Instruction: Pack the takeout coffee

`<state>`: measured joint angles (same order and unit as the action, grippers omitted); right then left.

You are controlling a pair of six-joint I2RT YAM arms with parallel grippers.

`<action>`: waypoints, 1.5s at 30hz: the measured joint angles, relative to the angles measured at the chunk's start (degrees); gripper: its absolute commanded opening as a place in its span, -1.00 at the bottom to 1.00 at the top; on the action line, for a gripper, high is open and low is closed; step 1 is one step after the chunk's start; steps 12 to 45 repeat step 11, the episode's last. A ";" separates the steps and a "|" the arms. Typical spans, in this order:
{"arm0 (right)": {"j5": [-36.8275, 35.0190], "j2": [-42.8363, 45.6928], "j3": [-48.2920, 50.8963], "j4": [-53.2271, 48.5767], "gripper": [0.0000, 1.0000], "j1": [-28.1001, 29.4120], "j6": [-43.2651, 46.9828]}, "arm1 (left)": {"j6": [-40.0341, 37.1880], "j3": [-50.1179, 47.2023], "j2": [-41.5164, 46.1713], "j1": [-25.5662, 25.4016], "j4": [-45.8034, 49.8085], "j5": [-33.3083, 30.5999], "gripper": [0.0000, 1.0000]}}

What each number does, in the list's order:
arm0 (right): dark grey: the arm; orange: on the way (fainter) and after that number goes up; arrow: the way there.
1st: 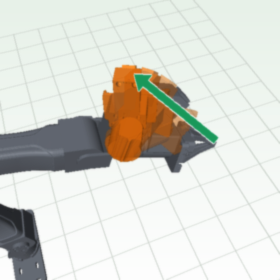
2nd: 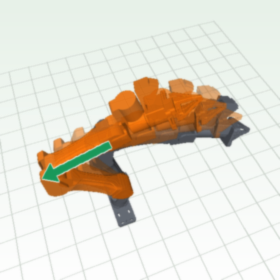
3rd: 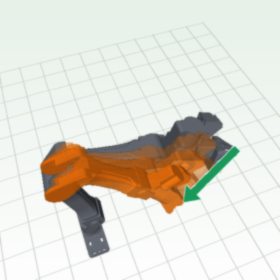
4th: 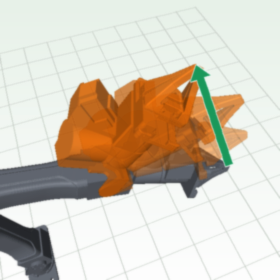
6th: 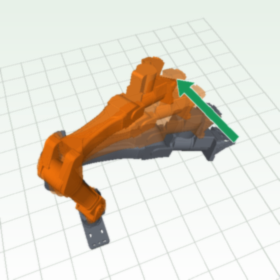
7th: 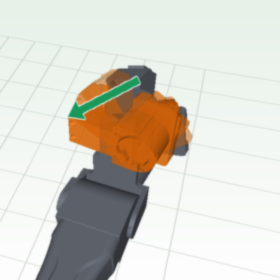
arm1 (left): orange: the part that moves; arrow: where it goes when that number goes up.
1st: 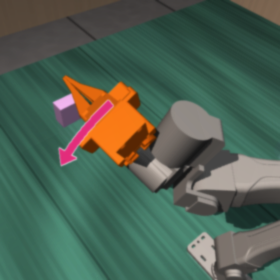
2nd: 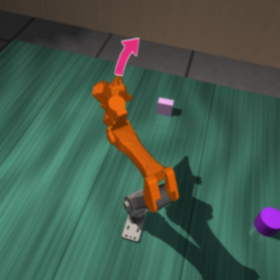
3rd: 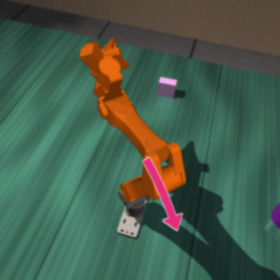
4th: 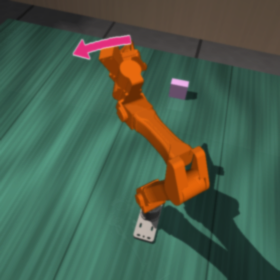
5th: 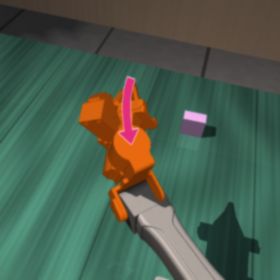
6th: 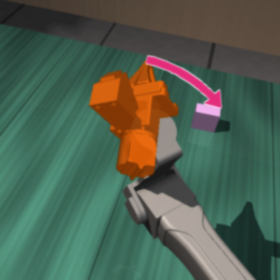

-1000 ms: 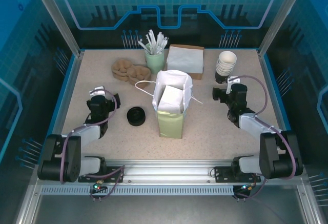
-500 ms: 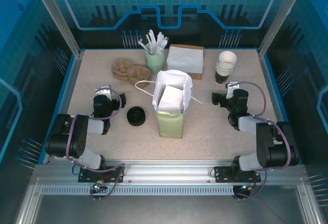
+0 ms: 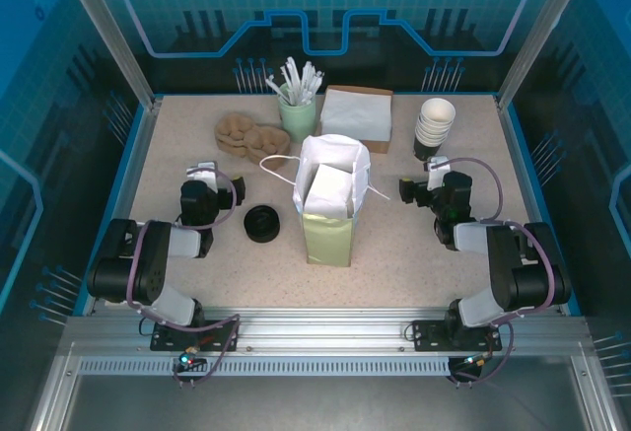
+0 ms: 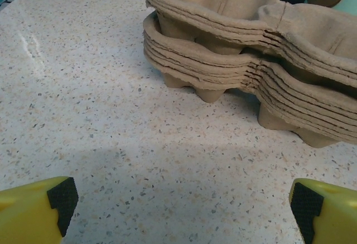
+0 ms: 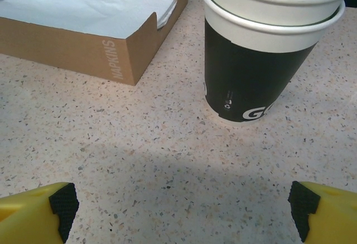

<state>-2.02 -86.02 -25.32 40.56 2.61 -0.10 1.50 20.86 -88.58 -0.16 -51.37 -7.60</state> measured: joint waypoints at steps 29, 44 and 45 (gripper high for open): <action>0.17 0.00 0.00 0.26 1.00 0.00 0.17 | -0.17 0.00 0.00 0.00 0.04 0.02 0.98; 0.17 0.00 0.00 0.26 1.00 0.00 0.17 | -0.17 0.00 0.00 0.00 0.04 0.02 0.98; 0.17 0.00 0.00 0.26 1.00 0.00 0.17 | -0.17 0.00 0.00 0.00 0.04 0.02 0.98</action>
